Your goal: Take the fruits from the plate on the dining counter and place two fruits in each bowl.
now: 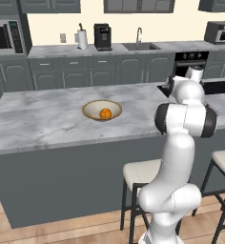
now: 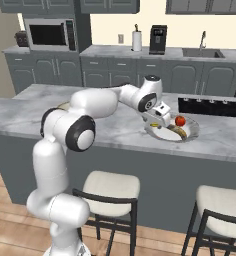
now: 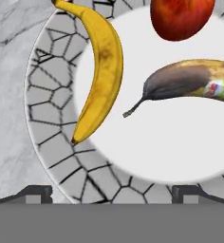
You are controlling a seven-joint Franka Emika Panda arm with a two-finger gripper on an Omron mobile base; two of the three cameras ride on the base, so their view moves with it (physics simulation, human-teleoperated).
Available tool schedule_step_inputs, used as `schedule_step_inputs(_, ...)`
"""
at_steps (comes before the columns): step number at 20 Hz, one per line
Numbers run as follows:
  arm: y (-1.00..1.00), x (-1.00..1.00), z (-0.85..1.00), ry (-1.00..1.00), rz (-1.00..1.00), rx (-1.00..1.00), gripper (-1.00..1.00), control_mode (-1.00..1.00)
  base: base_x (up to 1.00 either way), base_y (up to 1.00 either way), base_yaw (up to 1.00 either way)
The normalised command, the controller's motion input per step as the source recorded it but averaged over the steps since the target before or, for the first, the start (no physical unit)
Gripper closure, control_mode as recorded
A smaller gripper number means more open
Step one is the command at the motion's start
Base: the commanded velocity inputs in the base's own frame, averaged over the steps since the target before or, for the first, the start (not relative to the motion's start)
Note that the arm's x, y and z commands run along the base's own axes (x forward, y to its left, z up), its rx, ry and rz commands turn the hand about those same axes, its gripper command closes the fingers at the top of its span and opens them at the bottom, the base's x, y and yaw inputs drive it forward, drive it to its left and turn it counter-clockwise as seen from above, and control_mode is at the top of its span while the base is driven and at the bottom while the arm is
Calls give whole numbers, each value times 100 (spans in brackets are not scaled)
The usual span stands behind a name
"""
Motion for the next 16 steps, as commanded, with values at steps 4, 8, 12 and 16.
schedule_step_inputs(4, 0, 32, -27, 0, 0, -2, -100, -100, 0, 0, 0)
schedule_step_inputs(8, -1, 34, -19, 0, 0, 0, -100, -100, 0, 0, 0)
schedule_step_inputs(12, -5, 39, -9, 0, 0, 0, -100, -100, 0, 0, 0)
schedule_step_inputs(16, -18, 38, -1, 0, 0, 0, -100, -100, 0, 0, 0)
